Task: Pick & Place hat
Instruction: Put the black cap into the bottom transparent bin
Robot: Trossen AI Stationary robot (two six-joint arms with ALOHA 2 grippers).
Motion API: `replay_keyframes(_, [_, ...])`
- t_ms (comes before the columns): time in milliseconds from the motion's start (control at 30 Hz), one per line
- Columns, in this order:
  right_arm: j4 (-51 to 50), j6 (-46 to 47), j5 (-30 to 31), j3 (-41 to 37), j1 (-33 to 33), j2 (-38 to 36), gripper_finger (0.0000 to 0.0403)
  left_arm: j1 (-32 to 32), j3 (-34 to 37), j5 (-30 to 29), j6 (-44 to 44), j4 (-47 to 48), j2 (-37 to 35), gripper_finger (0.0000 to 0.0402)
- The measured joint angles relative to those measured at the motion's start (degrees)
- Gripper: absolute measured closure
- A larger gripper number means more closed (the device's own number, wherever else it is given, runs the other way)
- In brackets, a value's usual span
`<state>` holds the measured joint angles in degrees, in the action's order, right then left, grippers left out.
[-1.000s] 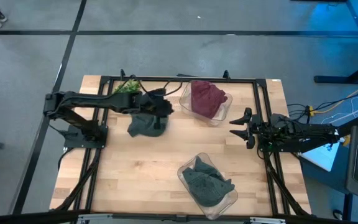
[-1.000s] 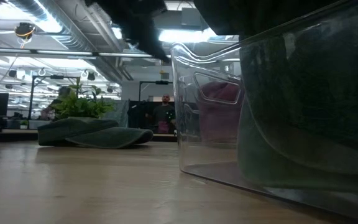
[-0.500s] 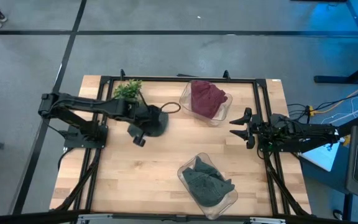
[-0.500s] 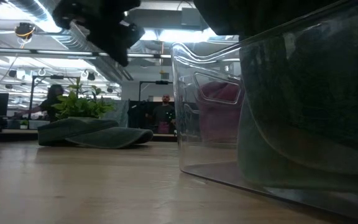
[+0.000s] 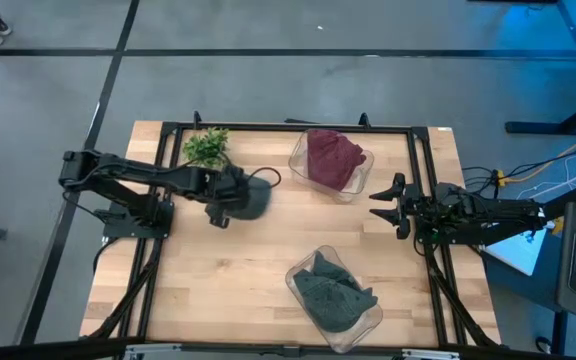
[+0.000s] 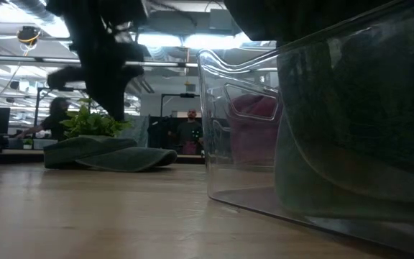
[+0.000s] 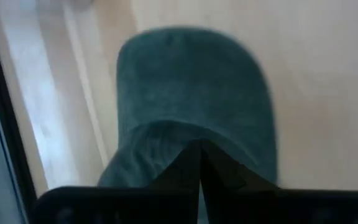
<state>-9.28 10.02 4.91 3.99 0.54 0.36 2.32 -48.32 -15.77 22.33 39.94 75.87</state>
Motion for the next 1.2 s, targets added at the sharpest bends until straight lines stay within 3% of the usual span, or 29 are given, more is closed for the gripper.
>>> replay_keyframes(100, [0.0, 0.0, -0.01, 0.0, 0.01, -0.02, 0.0189, 1.86, 1.84, -1.74, -2.49, -2.85, 0.52, 0.0401])
replay_keyframes(233, [-0.02, 0.0, -0.01, 0.0, 0.02, 0.0, 0.0189, 3.58, 3.06, -11.35, -5.11, -5.44, 0.51, 0.0399])
replay_keyframes(300, [0.0, 0.0, -0.02, 0.0, 0.0, -0.02, 0.0189, 4.44, 3.17, -13.29, -5.12, -5.75, 0.52, 0.04])
replay_keyframes(767, [-0.02, 0.0, 0.0, 0.0, 0.0, 0.0, 0.0189, 7.25, 7.18, -9.09, -5.11, -10.47, 4.81, 0.0399])
replay_keyframes(1200, [-0.02, 0.0, -0.02, 0.0, 0.0, 0.0, 0.0189, 3.15, 8.09, 2.44, -5.77, -11.35, 5.3, 0.04])
